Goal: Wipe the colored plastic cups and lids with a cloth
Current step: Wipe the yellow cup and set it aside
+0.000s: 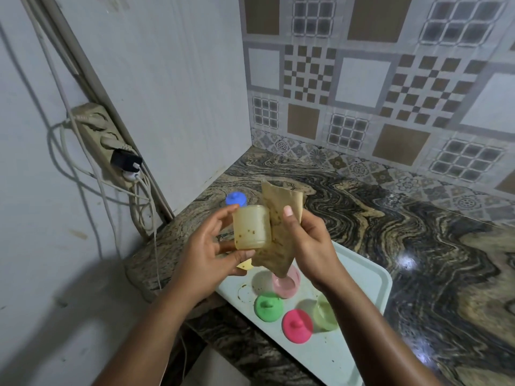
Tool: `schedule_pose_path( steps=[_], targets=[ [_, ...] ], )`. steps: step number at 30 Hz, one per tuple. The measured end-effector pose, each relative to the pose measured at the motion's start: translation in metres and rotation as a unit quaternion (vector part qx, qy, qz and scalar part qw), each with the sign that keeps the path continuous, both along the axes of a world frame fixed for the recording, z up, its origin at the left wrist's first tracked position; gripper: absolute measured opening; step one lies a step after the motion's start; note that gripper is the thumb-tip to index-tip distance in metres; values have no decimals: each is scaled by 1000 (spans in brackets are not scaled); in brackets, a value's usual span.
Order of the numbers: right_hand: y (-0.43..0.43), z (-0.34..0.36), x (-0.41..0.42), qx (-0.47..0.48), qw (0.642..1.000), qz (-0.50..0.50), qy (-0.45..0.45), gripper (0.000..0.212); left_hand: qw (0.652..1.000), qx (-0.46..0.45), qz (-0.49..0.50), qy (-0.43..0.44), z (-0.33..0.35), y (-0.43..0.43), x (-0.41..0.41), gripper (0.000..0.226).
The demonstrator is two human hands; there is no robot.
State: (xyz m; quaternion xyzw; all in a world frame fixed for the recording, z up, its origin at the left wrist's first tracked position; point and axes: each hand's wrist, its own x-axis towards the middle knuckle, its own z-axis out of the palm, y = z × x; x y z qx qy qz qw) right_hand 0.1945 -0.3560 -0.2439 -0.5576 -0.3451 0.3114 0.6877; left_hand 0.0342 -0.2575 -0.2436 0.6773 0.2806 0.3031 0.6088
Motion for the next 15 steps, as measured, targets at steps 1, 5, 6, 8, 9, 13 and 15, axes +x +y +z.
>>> schedule_pose_path(
  steps=[1,5,6,8,9,13,15],
  targets=[
    [0,0,-4,7,999,14,-40,33,1000,-3,0,-7,2,-1,0,80],
    [-1,-4,-13,22,976,50,-212,34,1000,-23,2,-21,8,-1,-1,80],
    [-3,-6,-14,30,968,47,-245,40,999,-24,3,-21,8,0,-2,79],
    [-6,-5,-14,44,956,47,-286,46,999,-31,5,-19,7,0,-4,77],
    [-9,-5,-15,53,951,51,-300,48,999,-36,4,-17,8,-1,-4,75],
    [-18,-11,-18,77,930,82,-349,41,997,-72,27,-26,7,2,-5,64],
    [-26,-14,-19,83,924,91,-362,43,996,-72,41,-23,7,7,-6,66]
  ],
)
